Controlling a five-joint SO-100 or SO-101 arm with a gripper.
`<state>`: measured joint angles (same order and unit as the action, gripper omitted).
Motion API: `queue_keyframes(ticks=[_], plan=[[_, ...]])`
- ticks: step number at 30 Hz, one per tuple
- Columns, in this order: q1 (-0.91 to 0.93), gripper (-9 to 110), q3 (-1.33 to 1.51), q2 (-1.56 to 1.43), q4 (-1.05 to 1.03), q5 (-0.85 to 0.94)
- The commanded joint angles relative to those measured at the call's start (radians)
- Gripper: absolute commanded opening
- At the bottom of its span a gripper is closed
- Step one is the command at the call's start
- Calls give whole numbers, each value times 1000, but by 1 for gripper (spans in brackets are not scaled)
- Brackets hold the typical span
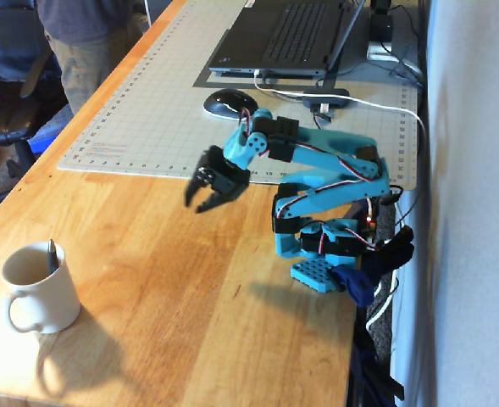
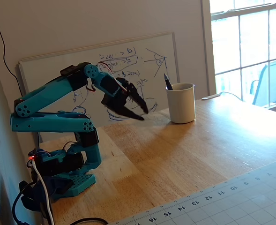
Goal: Grasp a pen and put it in a mug.
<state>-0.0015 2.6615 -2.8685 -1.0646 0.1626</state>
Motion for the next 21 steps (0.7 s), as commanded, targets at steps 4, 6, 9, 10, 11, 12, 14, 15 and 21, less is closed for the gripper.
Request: queue_keyframes(ticks=[4,6,9,10,11,12,14,15,21], plan=[[34,5,100,-127,-55,-11],[34,5,143,-156,-54,-11],[34,5,204,-190,-55,-11],[34,5,224,-201,-55,-11],[34,5,242,-213,-55,-11],[34,5,262,-227,-55,-11],[34,5,304,-261,-51,-11],[34,5,321,-278,-51,-11],[34,5,449,-377,-49,-9]])
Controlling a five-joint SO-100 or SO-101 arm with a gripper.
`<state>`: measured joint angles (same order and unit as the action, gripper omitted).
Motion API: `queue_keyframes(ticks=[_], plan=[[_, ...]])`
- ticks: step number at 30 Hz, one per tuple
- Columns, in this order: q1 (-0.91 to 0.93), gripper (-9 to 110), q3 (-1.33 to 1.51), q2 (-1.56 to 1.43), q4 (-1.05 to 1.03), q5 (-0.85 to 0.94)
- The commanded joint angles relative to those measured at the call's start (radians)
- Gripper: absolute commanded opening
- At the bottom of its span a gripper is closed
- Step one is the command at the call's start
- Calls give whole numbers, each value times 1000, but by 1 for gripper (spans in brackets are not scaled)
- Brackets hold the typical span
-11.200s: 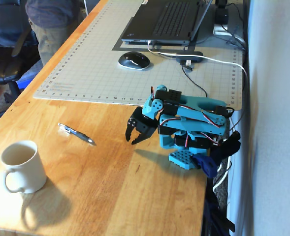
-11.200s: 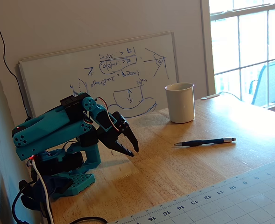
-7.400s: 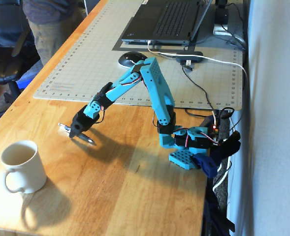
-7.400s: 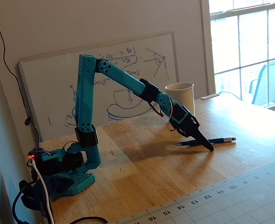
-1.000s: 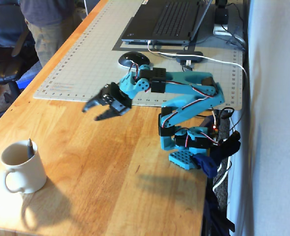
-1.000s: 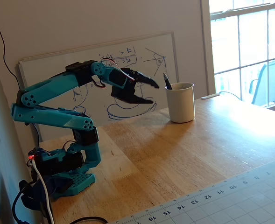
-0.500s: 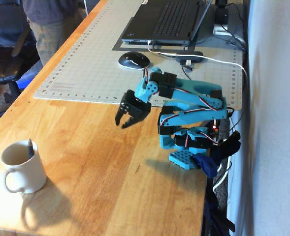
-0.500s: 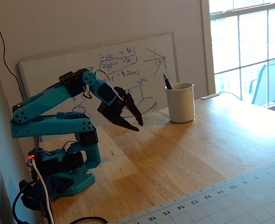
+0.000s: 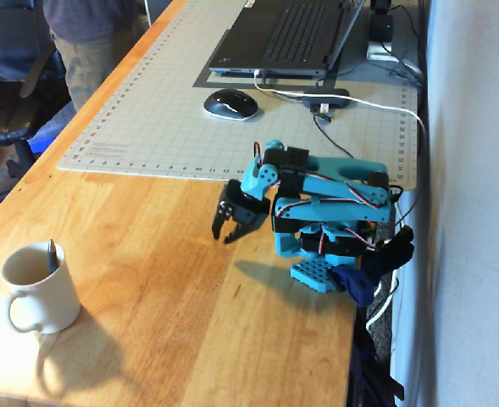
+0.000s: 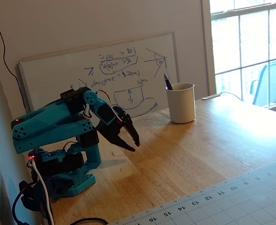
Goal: Grasp a pen and put it in a mug.
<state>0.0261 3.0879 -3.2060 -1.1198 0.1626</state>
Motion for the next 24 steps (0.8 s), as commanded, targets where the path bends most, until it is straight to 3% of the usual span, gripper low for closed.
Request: queue_keyframes(ticks=[1,24], plan=[[6,5,34,-52,5,-9],[-3,5,51,-107,-6,-3]])
